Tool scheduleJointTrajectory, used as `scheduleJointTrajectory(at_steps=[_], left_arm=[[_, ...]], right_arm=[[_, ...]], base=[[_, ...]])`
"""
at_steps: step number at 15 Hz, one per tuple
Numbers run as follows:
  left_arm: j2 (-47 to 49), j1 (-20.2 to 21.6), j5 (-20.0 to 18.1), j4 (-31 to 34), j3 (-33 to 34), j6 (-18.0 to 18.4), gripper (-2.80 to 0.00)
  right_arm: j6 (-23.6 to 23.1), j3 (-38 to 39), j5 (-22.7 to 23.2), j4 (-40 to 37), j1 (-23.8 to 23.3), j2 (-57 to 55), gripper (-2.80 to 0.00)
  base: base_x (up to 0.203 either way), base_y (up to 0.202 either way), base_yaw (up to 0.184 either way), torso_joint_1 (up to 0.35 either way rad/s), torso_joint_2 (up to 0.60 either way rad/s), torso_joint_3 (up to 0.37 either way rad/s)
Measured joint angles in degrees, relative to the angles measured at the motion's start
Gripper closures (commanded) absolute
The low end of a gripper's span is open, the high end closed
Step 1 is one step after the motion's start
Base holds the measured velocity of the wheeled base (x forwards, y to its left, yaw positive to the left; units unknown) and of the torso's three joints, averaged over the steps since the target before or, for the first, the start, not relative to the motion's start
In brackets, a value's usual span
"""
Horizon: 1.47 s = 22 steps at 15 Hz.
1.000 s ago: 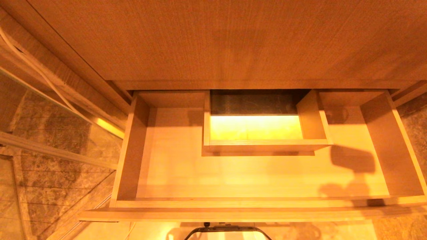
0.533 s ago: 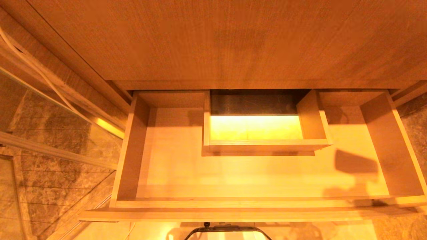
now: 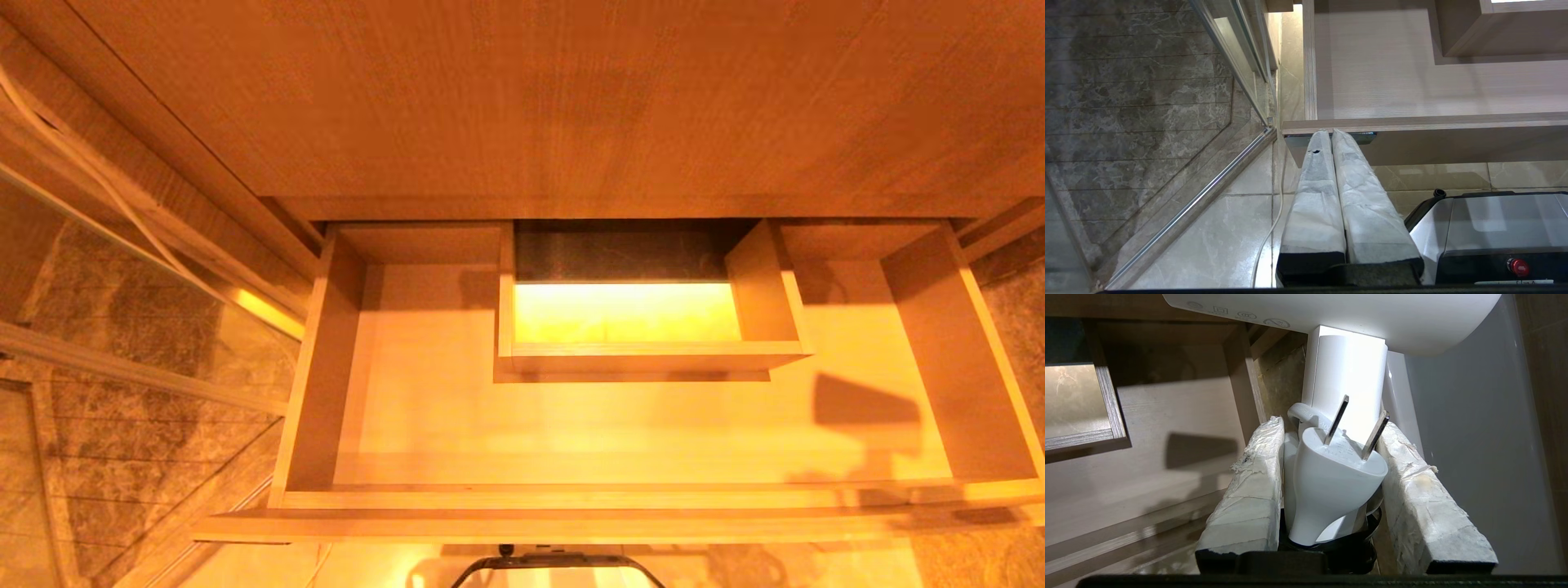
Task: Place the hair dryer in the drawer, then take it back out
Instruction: Place it on the countertop
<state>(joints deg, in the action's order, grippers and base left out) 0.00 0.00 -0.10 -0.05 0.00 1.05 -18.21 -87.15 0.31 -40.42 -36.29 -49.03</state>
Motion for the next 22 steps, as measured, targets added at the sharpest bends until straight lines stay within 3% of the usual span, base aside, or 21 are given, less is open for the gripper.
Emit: scheduleJointTrajectory(at_steps=[10,22], left_arm=[[0.0,0.0,0.0,0.0,0.0,0.0,0.0],[0.0,0.0,0.0,0.0,0.0,0.0,0.0]], right_arm=[[0.9,-0.5,-0.1,-4.6,-0.1,0.8,0.0],[0.3,1.0,0.2,-3.0,0.0,2.6,0.0]], base=[[0.0,0.0,0.0,0.0,0.0,0.0],[0.0,0.0,0.0,0.008,-0.01,-0.002]])
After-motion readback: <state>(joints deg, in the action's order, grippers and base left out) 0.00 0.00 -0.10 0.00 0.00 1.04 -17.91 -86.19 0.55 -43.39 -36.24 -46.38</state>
